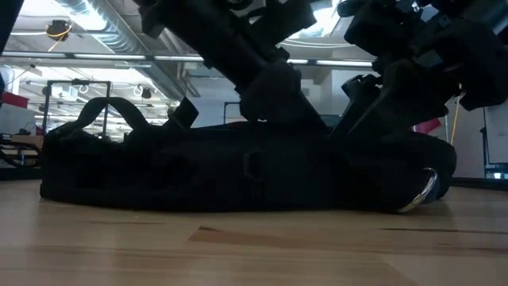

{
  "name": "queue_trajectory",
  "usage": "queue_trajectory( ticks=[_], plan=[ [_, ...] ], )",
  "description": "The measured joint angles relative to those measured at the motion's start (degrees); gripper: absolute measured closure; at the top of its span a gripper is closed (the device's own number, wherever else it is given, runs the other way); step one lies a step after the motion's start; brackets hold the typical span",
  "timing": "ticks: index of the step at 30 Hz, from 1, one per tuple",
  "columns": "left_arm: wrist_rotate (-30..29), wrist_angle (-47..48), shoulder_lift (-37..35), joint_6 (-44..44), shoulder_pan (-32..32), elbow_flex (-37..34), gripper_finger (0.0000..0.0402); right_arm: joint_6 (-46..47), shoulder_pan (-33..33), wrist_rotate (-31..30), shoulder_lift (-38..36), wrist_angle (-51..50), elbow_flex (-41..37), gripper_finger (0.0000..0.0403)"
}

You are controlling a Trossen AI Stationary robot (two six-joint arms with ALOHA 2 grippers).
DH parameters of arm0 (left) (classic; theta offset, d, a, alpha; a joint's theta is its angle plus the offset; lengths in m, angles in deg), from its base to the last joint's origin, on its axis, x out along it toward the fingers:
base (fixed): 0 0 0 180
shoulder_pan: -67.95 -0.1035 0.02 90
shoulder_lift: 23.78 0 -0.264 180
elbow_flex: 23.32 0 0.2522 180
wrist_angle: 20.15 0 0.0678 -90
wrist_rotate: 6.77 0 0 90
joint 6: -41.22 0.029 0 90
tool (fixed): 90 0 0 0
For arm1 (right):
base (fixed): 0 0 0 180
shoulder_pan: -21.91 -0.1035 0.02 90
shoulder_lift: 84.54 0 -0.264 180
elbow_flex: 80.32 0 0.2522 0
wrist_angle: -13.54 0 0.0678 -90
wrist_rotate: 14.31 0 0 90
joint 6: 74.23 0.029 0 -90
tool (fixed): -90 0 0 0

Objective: Unpack backpack
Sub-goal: Remove the pink charger cable from the black backpack

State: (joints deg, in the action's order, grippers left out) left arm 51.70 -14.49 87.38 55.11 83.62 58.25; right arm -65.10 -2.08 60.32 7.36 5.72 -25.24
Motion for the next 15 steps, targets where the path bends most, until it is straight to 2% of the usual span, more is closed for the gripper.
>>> queue_trajectory(
  ticks=[7,15],
  plan=[
    [5.76,-0.45,1.28,0.11,-0.77,-0.09,0.0232,-0.01,0.0,0.0,-0.02,-0.04,0.0,0.0224],
    [6.64,-1.92,2.89,1.18,-0.75,-0.07,0.0229,-0.01,-0.02,0.02,-0.02,0.01,0.0,0.0224]
  ],
)
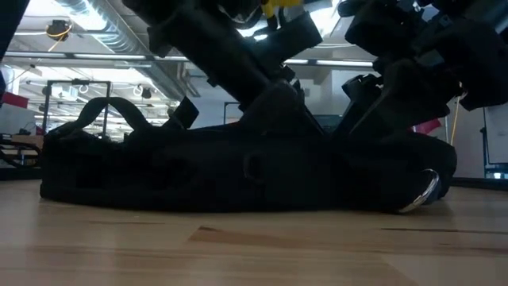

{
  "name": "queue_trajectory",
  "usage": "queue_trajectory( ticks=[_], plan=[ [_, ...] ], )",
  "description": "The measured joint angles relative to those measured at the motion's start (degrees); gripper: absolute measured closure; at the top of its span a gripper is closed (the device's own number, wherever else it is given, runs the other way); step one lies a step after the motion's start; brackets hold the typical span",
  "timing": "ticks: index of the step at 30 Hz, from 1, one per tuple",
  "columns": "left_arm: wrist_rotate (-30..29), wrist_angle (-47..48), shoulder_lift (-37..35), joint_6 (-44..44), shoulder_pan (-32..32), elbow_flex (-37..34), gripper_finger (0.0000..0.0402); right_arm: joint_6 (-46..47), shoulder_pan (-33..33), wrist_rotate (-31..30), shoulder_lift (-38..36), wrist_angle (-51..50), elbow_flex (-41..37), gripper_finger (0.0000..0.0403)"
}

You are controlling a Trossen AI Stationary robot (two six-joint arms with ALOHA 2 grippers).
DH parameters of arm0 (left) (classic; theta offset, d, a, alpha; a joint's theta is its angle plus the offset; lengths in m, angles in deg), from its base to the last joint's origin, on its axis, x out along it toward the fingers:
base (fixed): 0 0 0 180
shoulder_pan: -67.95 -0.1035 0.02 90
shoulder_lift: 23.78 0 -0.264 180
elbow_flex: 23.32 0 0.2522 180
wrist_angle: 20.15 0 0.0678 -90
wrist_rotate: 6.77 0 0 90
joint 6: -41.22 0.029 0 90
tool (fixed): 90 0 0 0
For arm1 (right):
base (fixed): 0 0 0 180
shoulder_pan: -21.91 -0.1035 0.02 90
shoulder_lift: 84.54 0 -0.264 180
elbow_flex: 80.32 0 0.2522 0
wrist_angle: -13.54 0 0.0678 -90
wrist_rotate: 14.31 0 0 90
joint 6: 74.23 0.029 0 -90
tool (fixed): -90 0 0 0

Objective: Unpack backpack
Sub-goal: Remove the pink charger cable from the black backpack

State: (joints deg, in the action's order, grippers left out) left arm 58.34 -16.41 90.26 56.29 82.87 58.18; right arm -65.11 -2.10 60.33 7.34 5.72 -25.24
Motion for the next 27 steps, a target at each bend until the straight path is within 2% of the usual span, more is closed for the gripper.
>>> queue_trajectory(
  ticks=[3,10,27],
  plan=[
    [-0.9,-0.23,0.17,0.06,0.0,0.02,0.0214,0.0,0.02,0.0,0.0,-0.03,0.0,0.0224],
    [-11.31,0.53,0.17,0.52,-0.04,0.02,0.018,0.0,0.04,-0.44,0.0,0.11,0.0,0.0224],
    [-27.7,0.24,0.17,8.99,1.81,0.04,0.0178,-0.04,0.04,-1.03,0.0,0.09,0.0,0.0224]
  ],
)
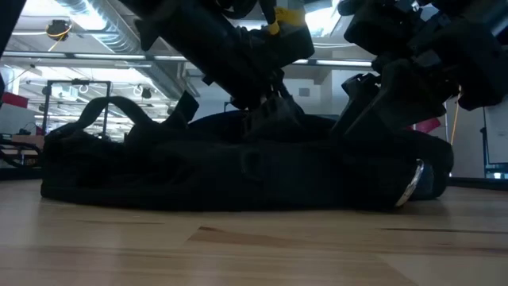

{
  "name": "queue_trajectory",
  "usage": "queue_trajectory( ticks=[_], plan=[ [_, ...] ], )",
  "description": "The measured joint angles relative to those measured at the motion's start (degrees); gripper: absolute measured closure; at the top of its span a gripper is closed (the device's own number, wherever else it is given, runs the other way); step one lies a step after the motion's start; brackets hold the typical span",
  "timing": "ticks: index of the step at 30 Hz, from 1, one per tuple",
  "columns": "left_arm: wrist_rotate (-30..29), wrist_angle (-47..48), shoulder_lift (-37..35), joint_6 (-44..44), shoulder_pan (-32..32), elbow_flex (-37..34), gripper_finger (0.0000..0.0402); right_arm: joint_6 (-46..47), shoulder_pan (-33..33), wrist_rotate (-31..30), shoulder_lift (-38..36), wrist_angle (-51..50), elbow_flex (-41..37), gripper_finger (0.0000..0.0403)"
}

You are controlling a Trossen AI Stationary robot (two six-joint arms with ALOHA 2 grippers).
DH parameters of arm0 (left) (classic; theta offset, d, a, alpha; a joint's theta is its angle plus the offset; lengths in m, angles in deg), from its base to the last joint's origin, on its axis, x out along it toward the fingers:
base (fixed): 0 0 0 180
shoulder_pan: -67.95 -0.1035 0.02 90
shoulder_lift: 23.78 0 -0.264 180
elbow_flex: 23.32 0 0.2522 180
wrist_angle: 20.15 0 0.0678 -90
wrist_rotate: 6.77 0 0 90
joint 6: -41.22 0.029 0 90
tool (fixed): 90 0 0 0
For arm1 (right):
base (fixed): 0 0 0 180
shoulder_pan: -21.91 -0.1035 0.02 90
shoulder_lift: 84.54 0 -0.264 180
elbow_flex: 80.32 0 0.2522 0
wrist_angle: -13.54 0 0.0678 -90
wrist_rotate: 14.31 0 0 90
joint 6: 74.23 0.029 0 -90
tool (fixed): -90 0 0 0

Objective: Unpack backpack
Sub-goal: Remove the pink charger cable from the black backpack

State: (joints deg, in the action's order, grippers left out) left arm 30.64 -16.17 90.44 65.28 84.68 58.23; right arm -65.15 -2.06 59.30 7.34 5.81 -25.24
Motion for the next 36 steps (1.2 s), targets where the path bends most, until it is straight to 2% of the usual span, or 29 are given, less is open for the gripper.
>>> queue_trajectory(
  ticks=[8,11,16,20,28,36],
  plan=[
    [-5.87,-0.09,0.0,2.22,1.58,0.0,0.0178,0.0,0.0,-0.01,0.0,-0.05,0.0,0.0224],
    [-6.39,-0.51,0.0,5.89,2.03,0.0,0.0178,-0.02,0.0,-0.03,0.0,-0.07,0.0,0.0224],
    [-6.78,-1.89,0.0,6.61,2.17,0.0,0.0178,-0.31,0.0,-0.09,0.0,-0.12,0.0,0.0224],
    [-9.55,-3.28,0.0,9.45,2.19,0.0,0.0178,-0.33,-0.05,-0.11,0.0,-0.12,0.0,0.0224],
    [-11.17,-3.25,0.0,6.59,2.18,0.0,0.0178,-0.35,-0.04,0.23,-0.97,0.14,0.14,0.0224],
    [-11.29,-3.29,0.0,4.62,2.41,0.0,0.0178,-2.99,-0.04,0.21,-1.18,-0.11,4.58,0.0224]
  ],
)
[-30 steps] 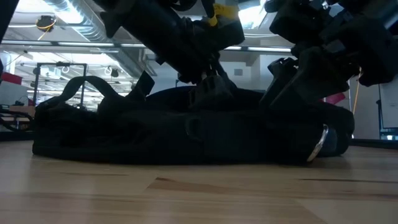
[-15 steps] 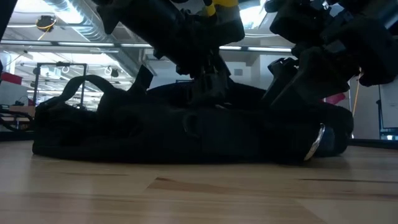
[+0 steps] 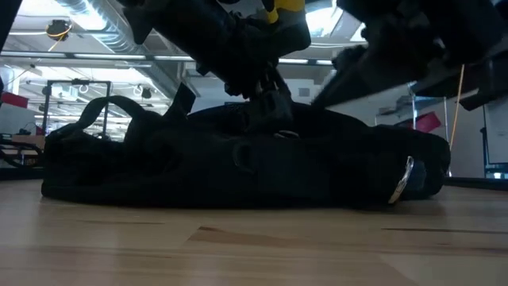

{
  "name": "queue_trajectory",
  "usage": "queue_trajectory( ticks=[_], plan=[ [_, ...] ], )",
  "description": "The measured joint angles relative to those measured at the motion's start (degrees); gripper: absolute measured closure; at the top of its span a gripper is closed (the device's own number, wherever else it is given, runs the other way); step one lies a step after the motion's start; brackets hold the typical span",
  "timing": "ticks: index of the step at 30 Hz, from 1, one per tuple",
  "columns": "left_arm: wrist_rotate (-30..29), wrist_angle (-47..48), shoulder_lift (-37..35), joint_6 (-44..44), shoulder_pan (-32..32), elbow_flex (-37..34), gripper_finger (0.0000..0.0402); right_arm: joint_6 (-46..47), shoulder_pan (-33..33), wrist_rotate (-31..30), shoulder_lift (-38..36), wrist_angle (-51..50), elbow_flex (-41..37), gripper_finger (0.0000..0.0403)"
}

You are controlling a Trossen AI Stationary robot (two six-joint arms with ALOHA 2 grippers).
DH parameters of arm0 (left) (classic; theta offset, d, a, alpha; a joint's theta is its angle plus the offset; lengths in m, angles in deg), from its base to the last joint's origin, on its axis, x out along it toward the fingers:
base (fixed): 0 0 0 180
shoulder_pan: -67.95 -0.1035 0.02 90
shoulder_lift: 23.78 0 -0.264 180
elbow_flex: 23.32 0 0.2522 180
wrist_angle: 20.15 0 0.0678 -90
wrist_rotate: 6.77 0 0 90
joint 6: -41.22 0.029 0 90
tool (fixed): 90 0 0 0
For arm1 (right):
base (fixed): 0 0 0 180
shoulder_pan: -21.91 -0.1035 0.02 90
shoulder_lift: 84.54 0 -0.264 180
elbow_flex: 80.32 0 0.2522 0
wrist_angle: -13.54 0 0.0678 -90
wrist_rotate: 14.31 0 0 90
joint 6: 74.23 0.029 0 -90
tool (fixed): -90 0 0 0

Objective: Unpack backpack
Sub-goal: Remove the pink charger cable from the black backpack

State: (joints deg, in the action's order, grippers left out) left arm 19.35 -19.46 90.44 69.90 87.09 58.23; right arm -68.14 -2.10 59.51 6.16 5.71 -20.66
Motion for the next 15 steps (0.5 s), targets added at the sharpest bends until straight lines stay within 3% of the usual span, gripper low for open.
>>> queue_trajectory(
  ticks=[7,12,15],
  plan=[
    [-2.86,-0.03,0.0,-0.65,0.4,0.0,0.0178,-4.98,0.04,-0.8,-0.02,-0.67,1.67,0.0224],
    [-2.82,-0.07,-0.38,-2.23,0.81,0.0,0.0178,-6.66,0.24,-9.82,0.2,-5.31,1.67,0.0224],
    [-1.81,0.02,-0.9,-2.68,0.96,0.0,0.0178,-6.81,1.12,-10.17,0.24,-5.86,1.67,0.0224]
  ],
)
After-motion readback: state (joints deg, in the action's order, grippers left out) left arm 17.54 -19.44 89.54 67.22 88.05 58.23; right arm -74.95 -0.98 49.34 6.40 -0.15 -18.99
